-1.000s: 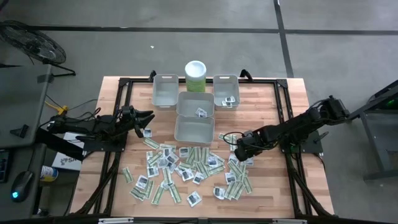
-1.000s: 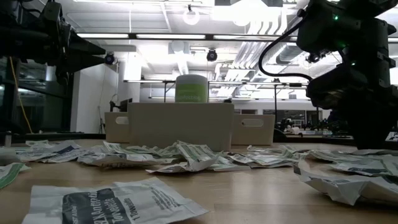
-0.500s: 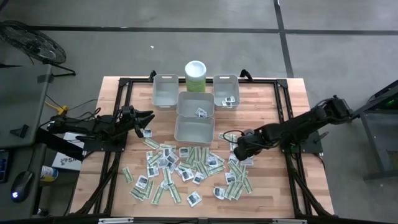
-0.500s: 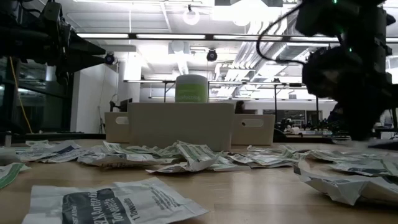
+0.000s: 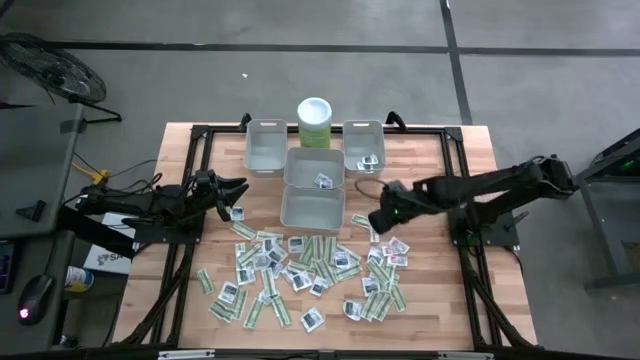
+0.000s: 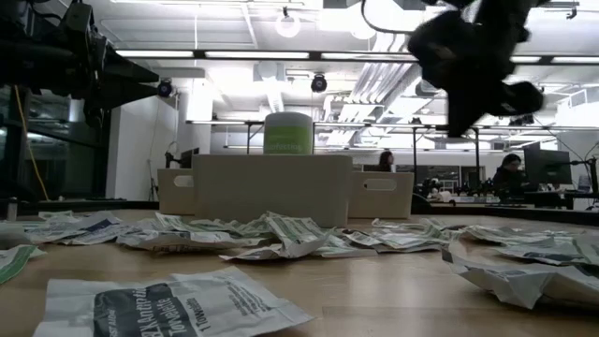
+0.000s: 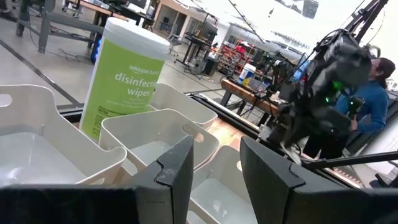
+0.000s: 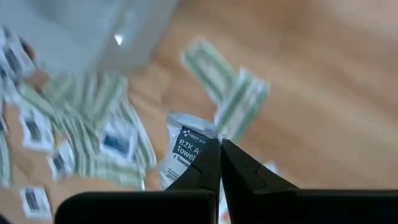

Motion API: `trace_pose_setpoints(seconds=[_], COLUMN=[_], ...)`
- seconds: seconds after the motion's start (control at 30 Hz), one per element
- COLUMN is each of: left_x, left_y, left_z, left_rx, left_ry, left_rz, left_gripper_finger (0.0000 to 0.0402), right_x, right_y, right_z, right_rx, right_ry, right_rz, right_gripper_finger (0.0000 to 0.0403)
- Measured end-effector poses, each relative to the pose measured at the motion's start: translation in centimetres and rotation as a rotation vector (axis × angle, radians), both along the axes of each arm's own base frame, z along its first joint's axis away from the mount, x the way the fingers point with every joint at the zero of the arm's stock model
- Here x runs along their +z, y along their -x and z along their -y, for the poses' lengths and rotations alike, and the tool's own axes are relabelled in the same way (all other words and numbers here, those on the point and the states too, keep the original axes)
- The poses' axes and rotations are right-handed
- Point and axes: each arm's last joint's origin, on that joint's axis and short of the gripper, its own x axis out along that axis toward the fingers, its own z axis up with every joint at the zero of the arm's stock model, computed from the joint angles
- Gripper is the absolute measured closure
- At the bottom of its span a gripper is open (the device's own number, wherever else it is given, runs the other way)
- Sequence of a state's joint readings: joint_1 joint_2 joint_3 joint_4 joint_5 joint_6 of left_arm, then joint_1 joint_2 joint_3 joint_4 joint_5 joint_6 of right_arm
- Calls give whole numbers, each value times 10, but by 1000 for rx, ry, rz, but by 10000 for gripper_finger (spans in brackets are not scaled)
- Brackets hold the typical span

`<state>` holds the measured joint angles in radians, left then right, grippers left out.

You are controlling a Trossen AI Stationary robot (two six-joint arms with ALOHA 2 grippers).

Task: Pick & Place First Aid Supplies
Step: Put the towelette pack into the right bin

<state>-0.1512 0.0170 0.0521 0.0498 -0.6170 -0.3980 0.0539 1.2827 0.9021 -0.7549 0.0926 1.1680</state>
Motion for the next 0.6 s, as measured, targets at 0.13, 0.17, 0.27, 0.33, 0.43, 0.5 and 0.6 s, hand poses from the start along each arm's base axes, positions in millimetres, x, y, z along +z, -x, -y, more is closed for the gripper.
trace_pose_setpoints(seconds=[0.13, 0.17, 0.27, 0.33, 0.43, 0.5, 0.6], left_x=[0, 0, 0, 0, 0, 0, 0], left_y=[0, 0, 0, 0, 0, 0, 0], left_z=[0, 0, 0, 0, 0, 0, 0], left_rx=[0, 0, 0, 0, 1, 0, 0], left_ry=[0, 0, 0, 0, 0, 0, 0], left_rz=[0, 0, 0, 0, 0, -1, 0], left_gripper_finger=[270, 270, 270, 270, 270, 270, 270], right_x=[15, 17, 24, 26, 29, 29, 24], right_y=[-5, -6, -7, -9, -13, -16, -21], right_z=[26, 33, 55, 69, 90, 105, 128], right_rx=[-21, -28, -51, -68, -91, -110, -135], right_ry=[109, 136, 220, 273, 347, 383, 412], right_rz=[34, 38, 35, 33, 41, 42, 42], right_gripper_finger=[403, 403, 403, 403, 403, 403, 403])
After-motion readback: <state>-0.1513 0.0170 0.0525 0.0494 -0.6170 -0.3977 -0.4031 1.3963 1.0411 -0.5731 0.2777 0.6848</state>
